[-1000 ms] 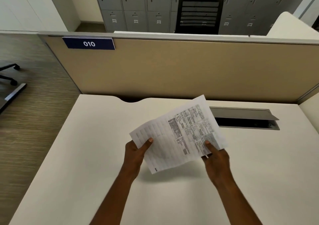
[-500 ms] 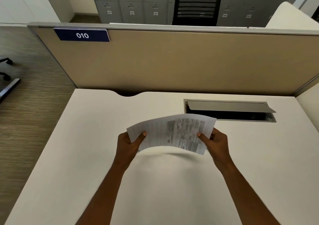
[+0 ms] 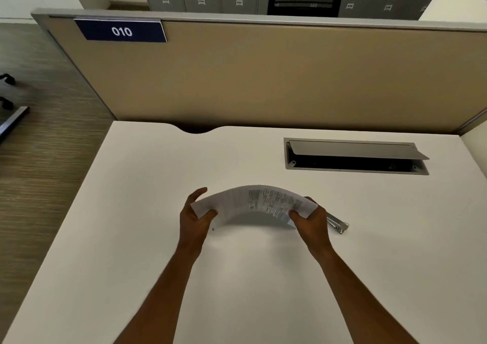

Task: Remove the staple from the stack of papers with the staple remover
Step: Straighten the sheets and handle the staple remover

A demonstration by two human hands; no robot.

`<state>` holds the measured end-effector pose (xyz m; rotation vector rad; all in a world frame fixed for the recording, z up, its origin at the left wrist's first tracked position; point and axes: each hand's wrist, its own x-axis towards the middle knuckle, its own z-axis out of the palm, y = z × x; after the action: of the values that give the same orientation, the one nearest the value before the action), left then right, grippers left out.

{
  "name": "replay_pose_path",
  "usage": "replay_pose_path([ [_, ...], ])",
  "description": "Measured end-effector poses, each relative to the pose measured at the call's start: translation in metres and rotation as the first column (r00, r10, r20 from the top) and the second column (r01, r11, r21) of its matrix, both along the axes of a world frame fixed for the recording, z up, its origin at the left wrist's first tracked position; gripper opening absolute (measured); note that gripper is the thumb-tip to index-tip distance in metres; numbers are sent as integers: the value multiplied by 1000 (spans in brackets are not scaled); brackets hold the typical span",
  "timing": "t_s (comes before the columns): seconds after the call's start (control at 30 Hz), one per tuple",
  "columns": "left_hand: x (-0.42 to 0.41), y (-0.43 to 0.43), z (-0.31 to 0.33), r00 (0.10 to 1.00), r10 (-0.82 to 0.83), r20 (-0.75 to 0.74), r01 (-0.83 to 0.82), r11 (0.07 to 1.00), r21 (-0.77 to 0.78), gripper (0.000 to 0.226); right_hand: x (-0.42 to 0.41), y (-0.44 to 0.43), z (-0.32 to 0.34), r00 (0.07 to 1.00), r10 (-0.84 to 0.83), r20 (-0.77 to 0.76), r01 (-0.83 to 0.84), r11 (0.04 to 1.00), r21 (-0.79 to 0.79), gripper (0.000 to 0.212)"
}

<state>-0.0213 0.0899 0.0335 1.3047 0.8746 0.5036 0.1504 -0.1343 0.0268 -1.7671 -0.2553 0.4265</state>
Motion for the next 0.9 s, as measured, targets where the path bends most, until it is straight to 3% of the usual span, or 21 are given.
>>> replay_pose_path([
  [0.2, 4, 1, 0, 996, 50, -69, -52, 998, -29, 28, 0, 2, 5, 999, -29, -23, 30, 998, 54, 24],
  [0.33, 2, 5, 5, 999, 22, -25, -22, 1000, 0, 24, -1, 0, 9, 999, -36, 31, 33, 995, 99, 32],
  [0.47, 1, -7, -3, 996, 33, -82, -35, 999, -23, 23, -10, 3, -7, 992, -105, -74, 110, 992, 66, 30],
  [0.73, 2, -11, 1, 998, 48, -42, -47, 999, 20, 26, -9, 5, -7, 993, -98, -61, 103, 991, 82, 24],
  [0.9, 0, -13, -7, 992, 77, -99, -78, 997, -12, 24, -11, 1, -16, 984, -144, -108, 150, 987, 54, 27],
])
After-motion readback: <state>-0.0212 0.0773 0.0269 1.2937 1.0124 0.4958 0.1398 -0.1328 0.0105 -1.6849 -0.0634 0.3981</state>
